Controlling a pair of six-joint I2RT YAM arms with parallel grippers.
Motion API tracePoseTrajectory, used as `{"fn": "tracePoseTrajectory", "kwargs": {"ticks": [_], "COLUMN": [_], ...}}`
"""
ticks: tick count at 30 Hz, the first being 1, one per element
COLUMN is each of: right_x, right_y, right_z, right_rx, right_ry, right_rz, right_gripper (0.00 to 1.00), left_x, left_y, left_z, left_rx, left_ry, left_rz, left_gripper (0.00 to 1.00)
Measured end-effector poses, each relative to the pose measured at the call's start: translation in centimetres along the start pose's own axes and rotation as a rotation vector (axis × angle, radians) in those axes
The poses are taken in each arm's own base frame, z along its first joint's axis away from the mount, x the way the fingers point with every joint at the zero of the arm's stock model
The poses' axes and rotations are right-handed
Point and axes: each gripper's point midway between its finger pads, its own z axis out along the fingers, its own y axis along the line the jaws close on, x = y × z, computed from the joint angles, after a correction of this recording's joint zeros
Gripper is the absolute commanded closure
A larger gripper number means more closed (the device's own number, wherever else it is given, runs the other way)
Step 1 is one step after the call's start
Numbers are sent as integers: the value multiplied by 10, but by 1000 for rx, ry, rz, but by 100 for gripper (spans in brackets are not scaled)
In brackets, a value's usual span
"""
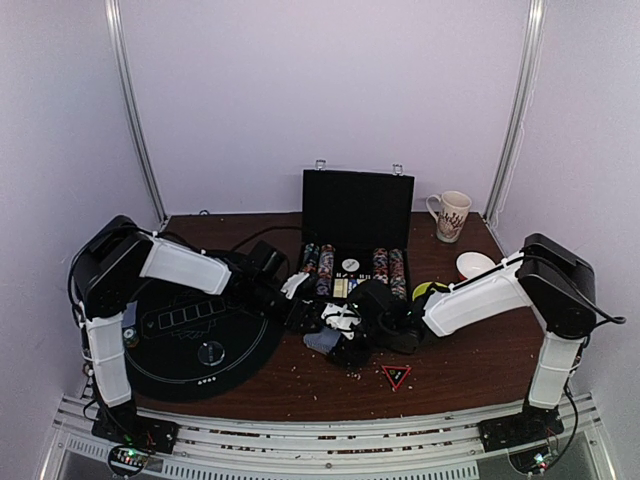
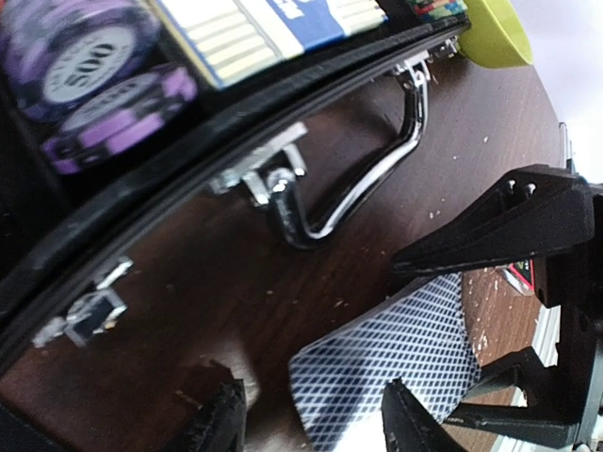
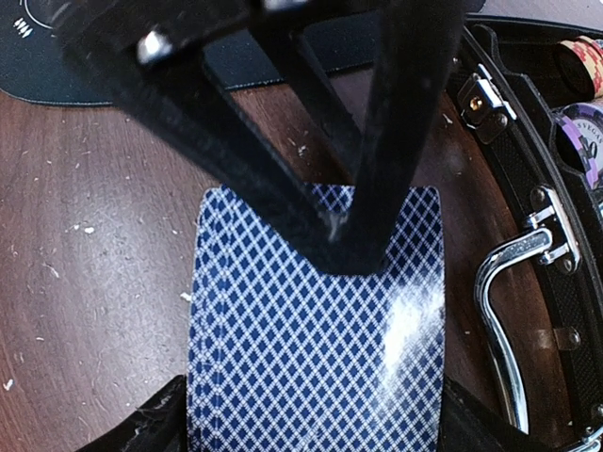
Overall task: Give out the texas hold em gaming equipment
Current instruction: Adjust the poker card in the face-down deck piles.
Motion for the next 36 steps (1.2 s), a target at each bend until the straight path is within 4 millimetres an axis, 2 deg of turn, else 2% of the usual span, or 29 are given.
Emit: {"fn": "tracePoseTrajectory", "kwargs": {"ticks": [4,9,13,19,22,27,29,34,36], "right_x": [0,0,0,0,0,0,1,1,1], "right_y": [0,-1,-1,-1,-1,-2,-3,-3,-3], "right_z": [0,0,1,1,1,0,0,0,0], "right_rx": [2,4,8,10,11,16,20,21,23], "right_ry": [-3,-4,-9,-20,-20,-20,-19,-19,-19], "right_rz": [0,1,1,0,-1,-2,-4,-6,-7], "right_gripper": [18,18,18,17,17,17,17,17,17], "left_x": [1,3,5,5,6,7,7,9,11], "left_y": [-6,-6,-4,-3,-1,4,5,7,9], "left_z": [5,9,10,10,7,3,2,-1,-2], "left_rx": [-13,-39,-58,-52,-49,-64,-70,-84,-89], "left_ry": [7,15,20,14,7,2,0,12,18], "left_rz": [18,24,23,20,11,6,13,21,20], "left_gripper": [51,73,83,84,74,67,70,89,92]}}
